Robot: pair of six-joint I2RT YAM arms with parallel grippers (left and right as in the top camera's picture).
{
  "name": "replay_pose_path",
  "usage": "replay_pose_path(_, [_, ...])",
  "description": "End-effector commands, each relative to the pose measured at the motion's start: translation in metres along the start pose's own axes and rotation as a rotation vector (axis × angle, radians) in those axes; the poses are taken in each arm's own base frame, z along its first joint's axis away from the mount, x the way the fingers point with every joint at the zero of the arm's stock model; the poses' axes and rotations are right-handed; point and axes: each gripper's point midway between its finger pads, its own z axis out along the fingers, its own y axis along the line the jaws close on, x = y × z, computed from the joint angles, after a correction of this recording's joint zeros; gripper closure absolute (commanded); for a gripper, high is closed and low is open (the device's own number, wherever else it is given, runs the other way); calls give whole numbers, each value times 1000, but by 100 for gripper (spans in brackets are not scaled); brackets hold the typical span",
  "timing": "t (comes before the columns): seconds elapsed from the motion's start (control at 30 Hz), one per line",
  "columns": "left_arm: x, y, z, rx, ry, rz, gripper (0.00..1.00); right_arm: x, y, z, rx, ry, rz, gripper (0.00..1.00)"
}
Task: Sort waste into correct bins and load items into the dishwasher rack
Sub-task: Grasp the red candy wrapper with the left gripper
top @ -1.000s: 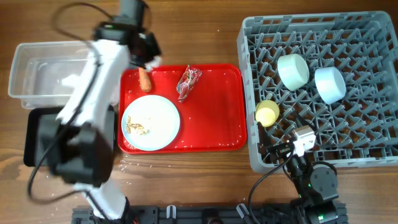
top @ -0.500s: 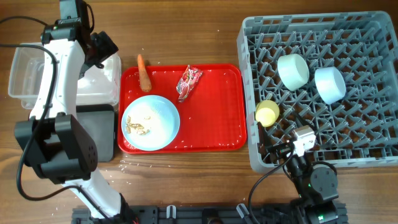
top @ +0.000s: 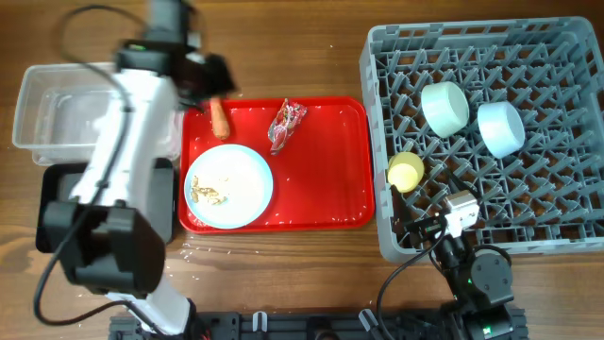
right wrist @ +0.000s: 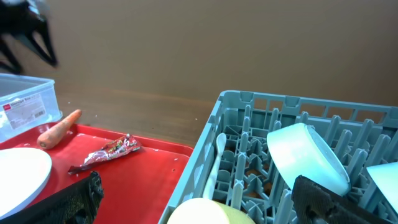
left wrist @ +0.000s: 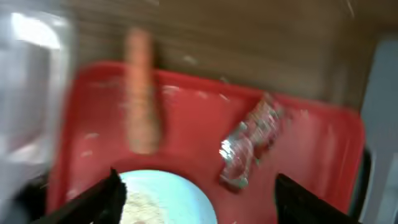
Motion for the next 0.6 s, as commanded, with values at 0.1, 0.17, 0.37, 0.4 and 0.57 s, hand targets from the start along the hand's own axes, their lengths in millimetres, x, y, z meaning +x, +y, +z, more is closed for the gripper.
replay_pose_path(0.1, [78,-56,66,-45,67,376,9,0,2,0,-13,0,-10,0])
replay_pose_path(0.17, [85,-64,82,-54,45,411,9,0,2,0,-13,0,-10,0])
replay_pose_path(0.37, [77,-65,131,-81,-14,416,11,0,2,0,-13,0,-10,0])
replay_pose_path(0.4, [83,-65,138,-71,11,417,14,0,2,0,-13,0,-10,0])
replay_pose_path(0.57, [102,-74,152,5,88,415,56,0,2,0,-13,0,-10,0])
